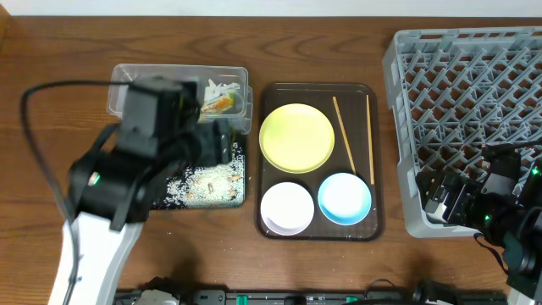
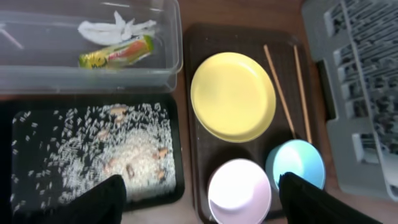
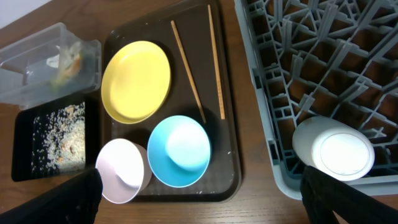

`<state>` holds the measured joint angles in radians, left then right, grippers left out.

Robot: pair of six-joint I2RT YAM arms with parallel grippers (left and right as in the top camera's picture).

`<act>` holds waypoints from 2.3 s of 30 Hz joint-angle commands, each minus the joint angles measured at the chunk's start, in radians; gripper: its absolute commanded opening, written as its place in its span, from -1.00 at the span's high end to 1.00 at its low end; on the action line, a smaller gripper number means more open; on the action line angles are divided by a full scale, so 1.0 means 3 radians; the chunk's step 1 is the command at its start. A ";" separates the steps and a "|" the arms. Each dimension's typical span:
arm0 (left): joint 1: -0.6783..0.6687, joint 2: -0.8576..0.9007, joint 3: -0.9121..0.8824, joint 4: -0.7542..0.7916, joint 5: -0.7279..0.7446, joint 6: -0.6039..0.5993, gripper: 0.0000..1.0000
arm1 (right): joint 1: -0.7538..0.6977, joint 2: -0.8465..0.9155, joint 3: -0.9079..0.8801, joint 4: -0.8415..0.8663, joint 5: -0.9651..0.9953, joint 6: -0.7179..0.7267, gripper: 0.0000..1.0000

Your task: Sort waste into correct bins and load items into the dishwasher rack

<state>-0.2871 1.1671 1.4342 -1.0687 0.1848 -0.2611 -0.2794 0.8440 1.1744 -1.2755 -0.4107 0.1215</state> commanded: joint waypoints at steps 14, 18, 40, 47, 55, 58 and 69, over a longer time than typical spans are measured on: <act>-0.0005 -0.0389 0.0074 -0.0275 0.0020 0.0015 -0.75 | -0.0024 0.0005 0.0025 0.0000 0.0009 -0.0011 -0.98; -0.0005 -0.0437 0.0052 -0.0361 -0.0019 0.0033 -0.77 | -0.0024 0.0005 0.0025 0.0001 0.0009 -0.0011 -0.99; 0.0001 -0.2093 -0.2359 0.2255 -0.0130 0.0825 -0.92 | -0.0024 0.0005 0.0025 0.0001 0.0009 -0.0011 -0.99; 0.0001 -0.2878 -0.3297 0.2759 -0.0131 0.0885 -0.92 | -0.0024 0.0005 0.0025 0.0001 0.0009 -0.0011 -0.98; 0.0001 -0.3621 -0.4050 0.3052 -0.0130 0.0885 -0.93 | -0.0024 0.0005 0.0025 0.0001 0.0009 -0.0011 -0.98; 0.0001 -0.3792 -0.4276 0.3156 -0.0132 0.0896 -0.93 | -0.0024 0.0005 0.0025 0.0001 0.0009 -0.0011 -0.98; 0.0001 -0.3885 -0.4767 0.3541 -0.0144 0.0885 -0.93 | -0.0024 0.0005 0.0025 0.0001 0.0009 -0.0011 -0.99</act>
<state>-0.2871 0.0113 0.0200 -0.0097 0.1333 -0.0021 -0.2794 0.8440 1.1744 -1.2751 -0.4107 0.1215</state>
